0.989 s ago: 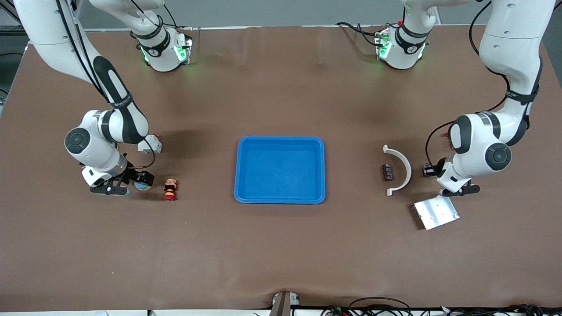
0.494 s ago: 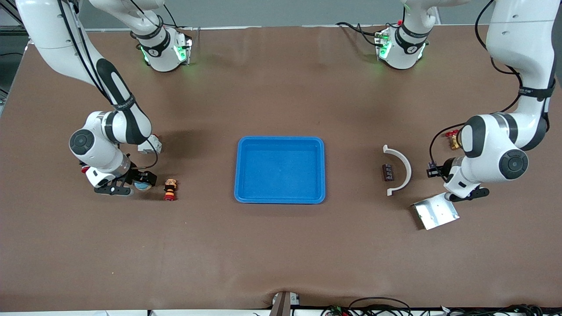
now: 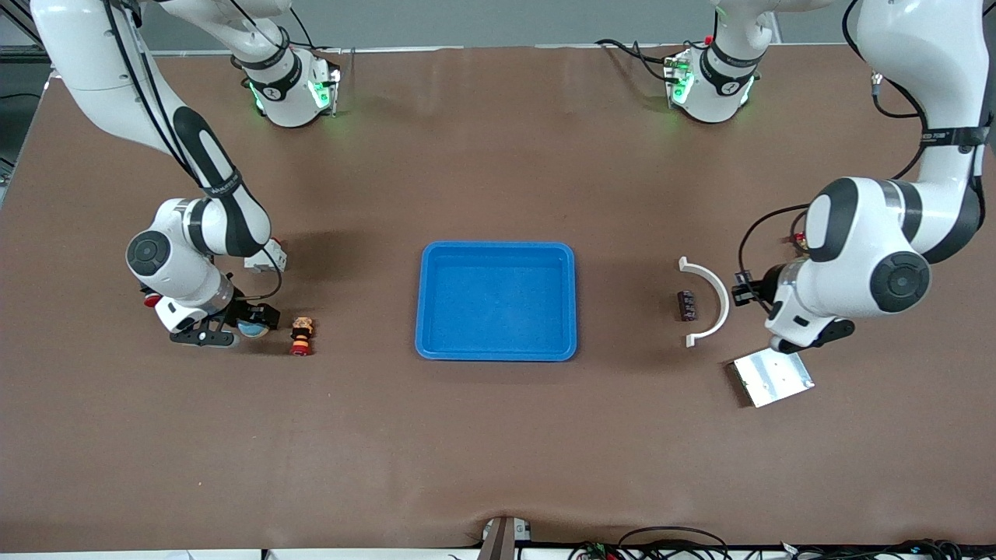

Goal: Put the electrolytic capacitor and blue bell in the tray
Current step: 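Carry the capacitor and the bell toward the blue tray with both grippers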

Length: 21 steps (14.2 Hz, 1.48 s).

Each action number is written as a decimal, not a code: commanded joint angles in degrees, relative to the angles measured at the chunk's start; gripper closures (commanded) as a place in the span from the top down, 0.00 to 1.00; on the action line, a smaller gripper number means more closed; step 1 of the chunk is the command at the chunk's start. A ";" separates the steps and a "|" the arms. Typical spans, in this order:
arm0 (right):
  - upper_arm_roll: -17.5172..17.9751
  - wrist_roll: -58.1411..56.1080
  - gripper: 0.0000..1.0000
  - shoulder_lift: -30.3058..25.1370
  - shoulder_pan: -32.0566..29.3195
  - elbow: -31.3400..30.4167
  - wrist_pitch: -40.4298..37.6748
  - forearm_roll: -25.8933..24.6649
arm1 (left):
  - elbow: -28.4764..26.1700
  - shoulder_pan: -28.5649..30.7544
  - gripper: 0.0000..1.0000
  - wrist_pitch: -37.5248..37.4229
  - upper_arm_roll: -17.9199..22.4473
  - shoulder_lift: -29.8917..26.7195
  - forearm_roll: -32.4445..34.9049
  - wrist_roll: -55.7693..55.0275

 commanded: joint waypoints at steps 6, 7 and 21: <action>0.20 0.33 0.00 -0.32 0.23 0.79 -0.79 0.59 | 7.74 -9.39 0.00 -1.38 -4.93 6.73 0.30 -23.16; 0.63 0.33 0.00 -1.02 0.23 0.79 -0.97 0.59 | 9.41 -10.71 0.00 -1.38 -4.93 8.49 0.39 -25.46; 2.74 28.60 0.00 -23.07 10.58 0.70 -26.09 0.51 | 14.17 -24.08 0.00 12.32 -4.76 18.97 0.56 -42.61</action>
